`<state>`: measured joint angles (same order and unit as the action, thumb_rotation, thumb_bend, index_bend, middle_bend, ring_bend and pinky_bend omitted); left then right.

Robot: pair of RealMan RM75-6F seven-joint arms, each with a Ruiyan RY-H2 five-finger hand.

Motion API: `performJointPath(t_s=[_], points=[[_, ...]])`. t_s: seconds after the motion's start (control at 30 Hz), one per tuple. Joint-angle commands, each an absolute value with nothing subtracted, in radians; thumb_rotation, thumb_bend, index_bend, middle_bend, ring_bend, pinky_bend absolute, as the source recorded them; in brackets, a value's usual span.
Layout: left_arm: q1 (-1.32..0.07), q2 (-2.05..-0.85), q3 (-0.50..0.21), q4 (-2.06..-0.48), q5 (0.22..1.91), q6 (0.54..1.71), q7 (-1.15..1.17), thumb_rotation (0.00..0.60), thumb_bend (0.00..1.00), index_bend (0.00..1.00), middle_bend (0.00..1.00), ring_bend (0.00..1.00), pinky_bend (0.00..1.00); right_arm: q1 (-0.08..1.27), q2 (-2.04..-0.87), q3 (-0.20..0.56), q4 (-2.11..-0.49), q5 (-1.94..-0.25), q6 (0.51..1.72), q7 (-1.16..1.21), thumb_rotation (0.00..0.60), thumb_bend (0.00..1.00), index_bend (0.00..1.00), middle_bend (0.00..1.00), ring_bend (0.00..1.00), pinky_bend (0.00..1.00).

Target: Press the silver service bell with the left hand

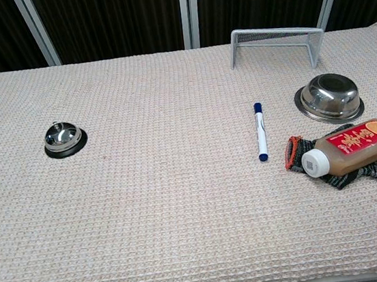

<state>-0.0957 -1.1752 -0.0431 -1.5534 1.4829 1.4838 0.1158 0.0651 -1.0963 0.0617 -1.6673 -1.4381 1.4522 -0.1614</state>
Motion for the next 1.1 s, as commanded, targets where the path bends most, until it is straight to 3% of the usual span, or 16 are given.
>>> performJointPath(t_s=[0.03, 0.57, 0.63, 0.73, 1.1], points=[[-0.095, -1.176, -0.04, -1.55, 1.481, 1.48, 0.113, 0.6, 0.0, 0.0, 0.0, 0.0, 0.05, 0.066, -1.096, 0.061, -1.667, -1.438, 1.451, -0.16, 0.6, 0.29, 0.0, 0.0, 0.0, 0.0], [-0.111, -1.182, -0.038, -1.545, 1.477, 1.445, 0.114, 0.588, 0.0, 0.0, 0.0, 0.0, 0.05, 0.071, -1.093, 0.067, -1.669, -1.43, 1.441, -0.144, 0.6, 0.29, 0.0, 0.0, 0.0, 0.0], [-0.122, -1.184, -0.037, -1.546, 1.483, 1.429, 0.1, 0.549, 0.0, 0.0, 0.0, 0.0, 0.05, 0.07, -1.094, 0.063, -1.668, -1.431, 1.438, -0.14, 0.6, 0.29, 0.0, 0.0, 0.0, 0.0], [-0.153, -1.196, -0.044, -1.539, 1.487, 1.387, 0.071, 0.494, 0.0, 0.0, 0.0, 0.0, 0.05, 0.07, -1.091, 0.05, -1.661, -1.438, 1.426, -0.144, 0.6, 0.29, 0.0, 0.0, 0.0, 0.0], [-0.373, -1.392, -0.104, -1.415, 1.456, 1.121, 0.101, 0.502, 0.0, 0.0, 0.0, 0.0, 0.05, 0.074, -1.095, 0.055, -1.658, -1.423, 1.415, -0.147, 0.6, 0.29, 0.0, 0.0, 0.0, 0.0]])
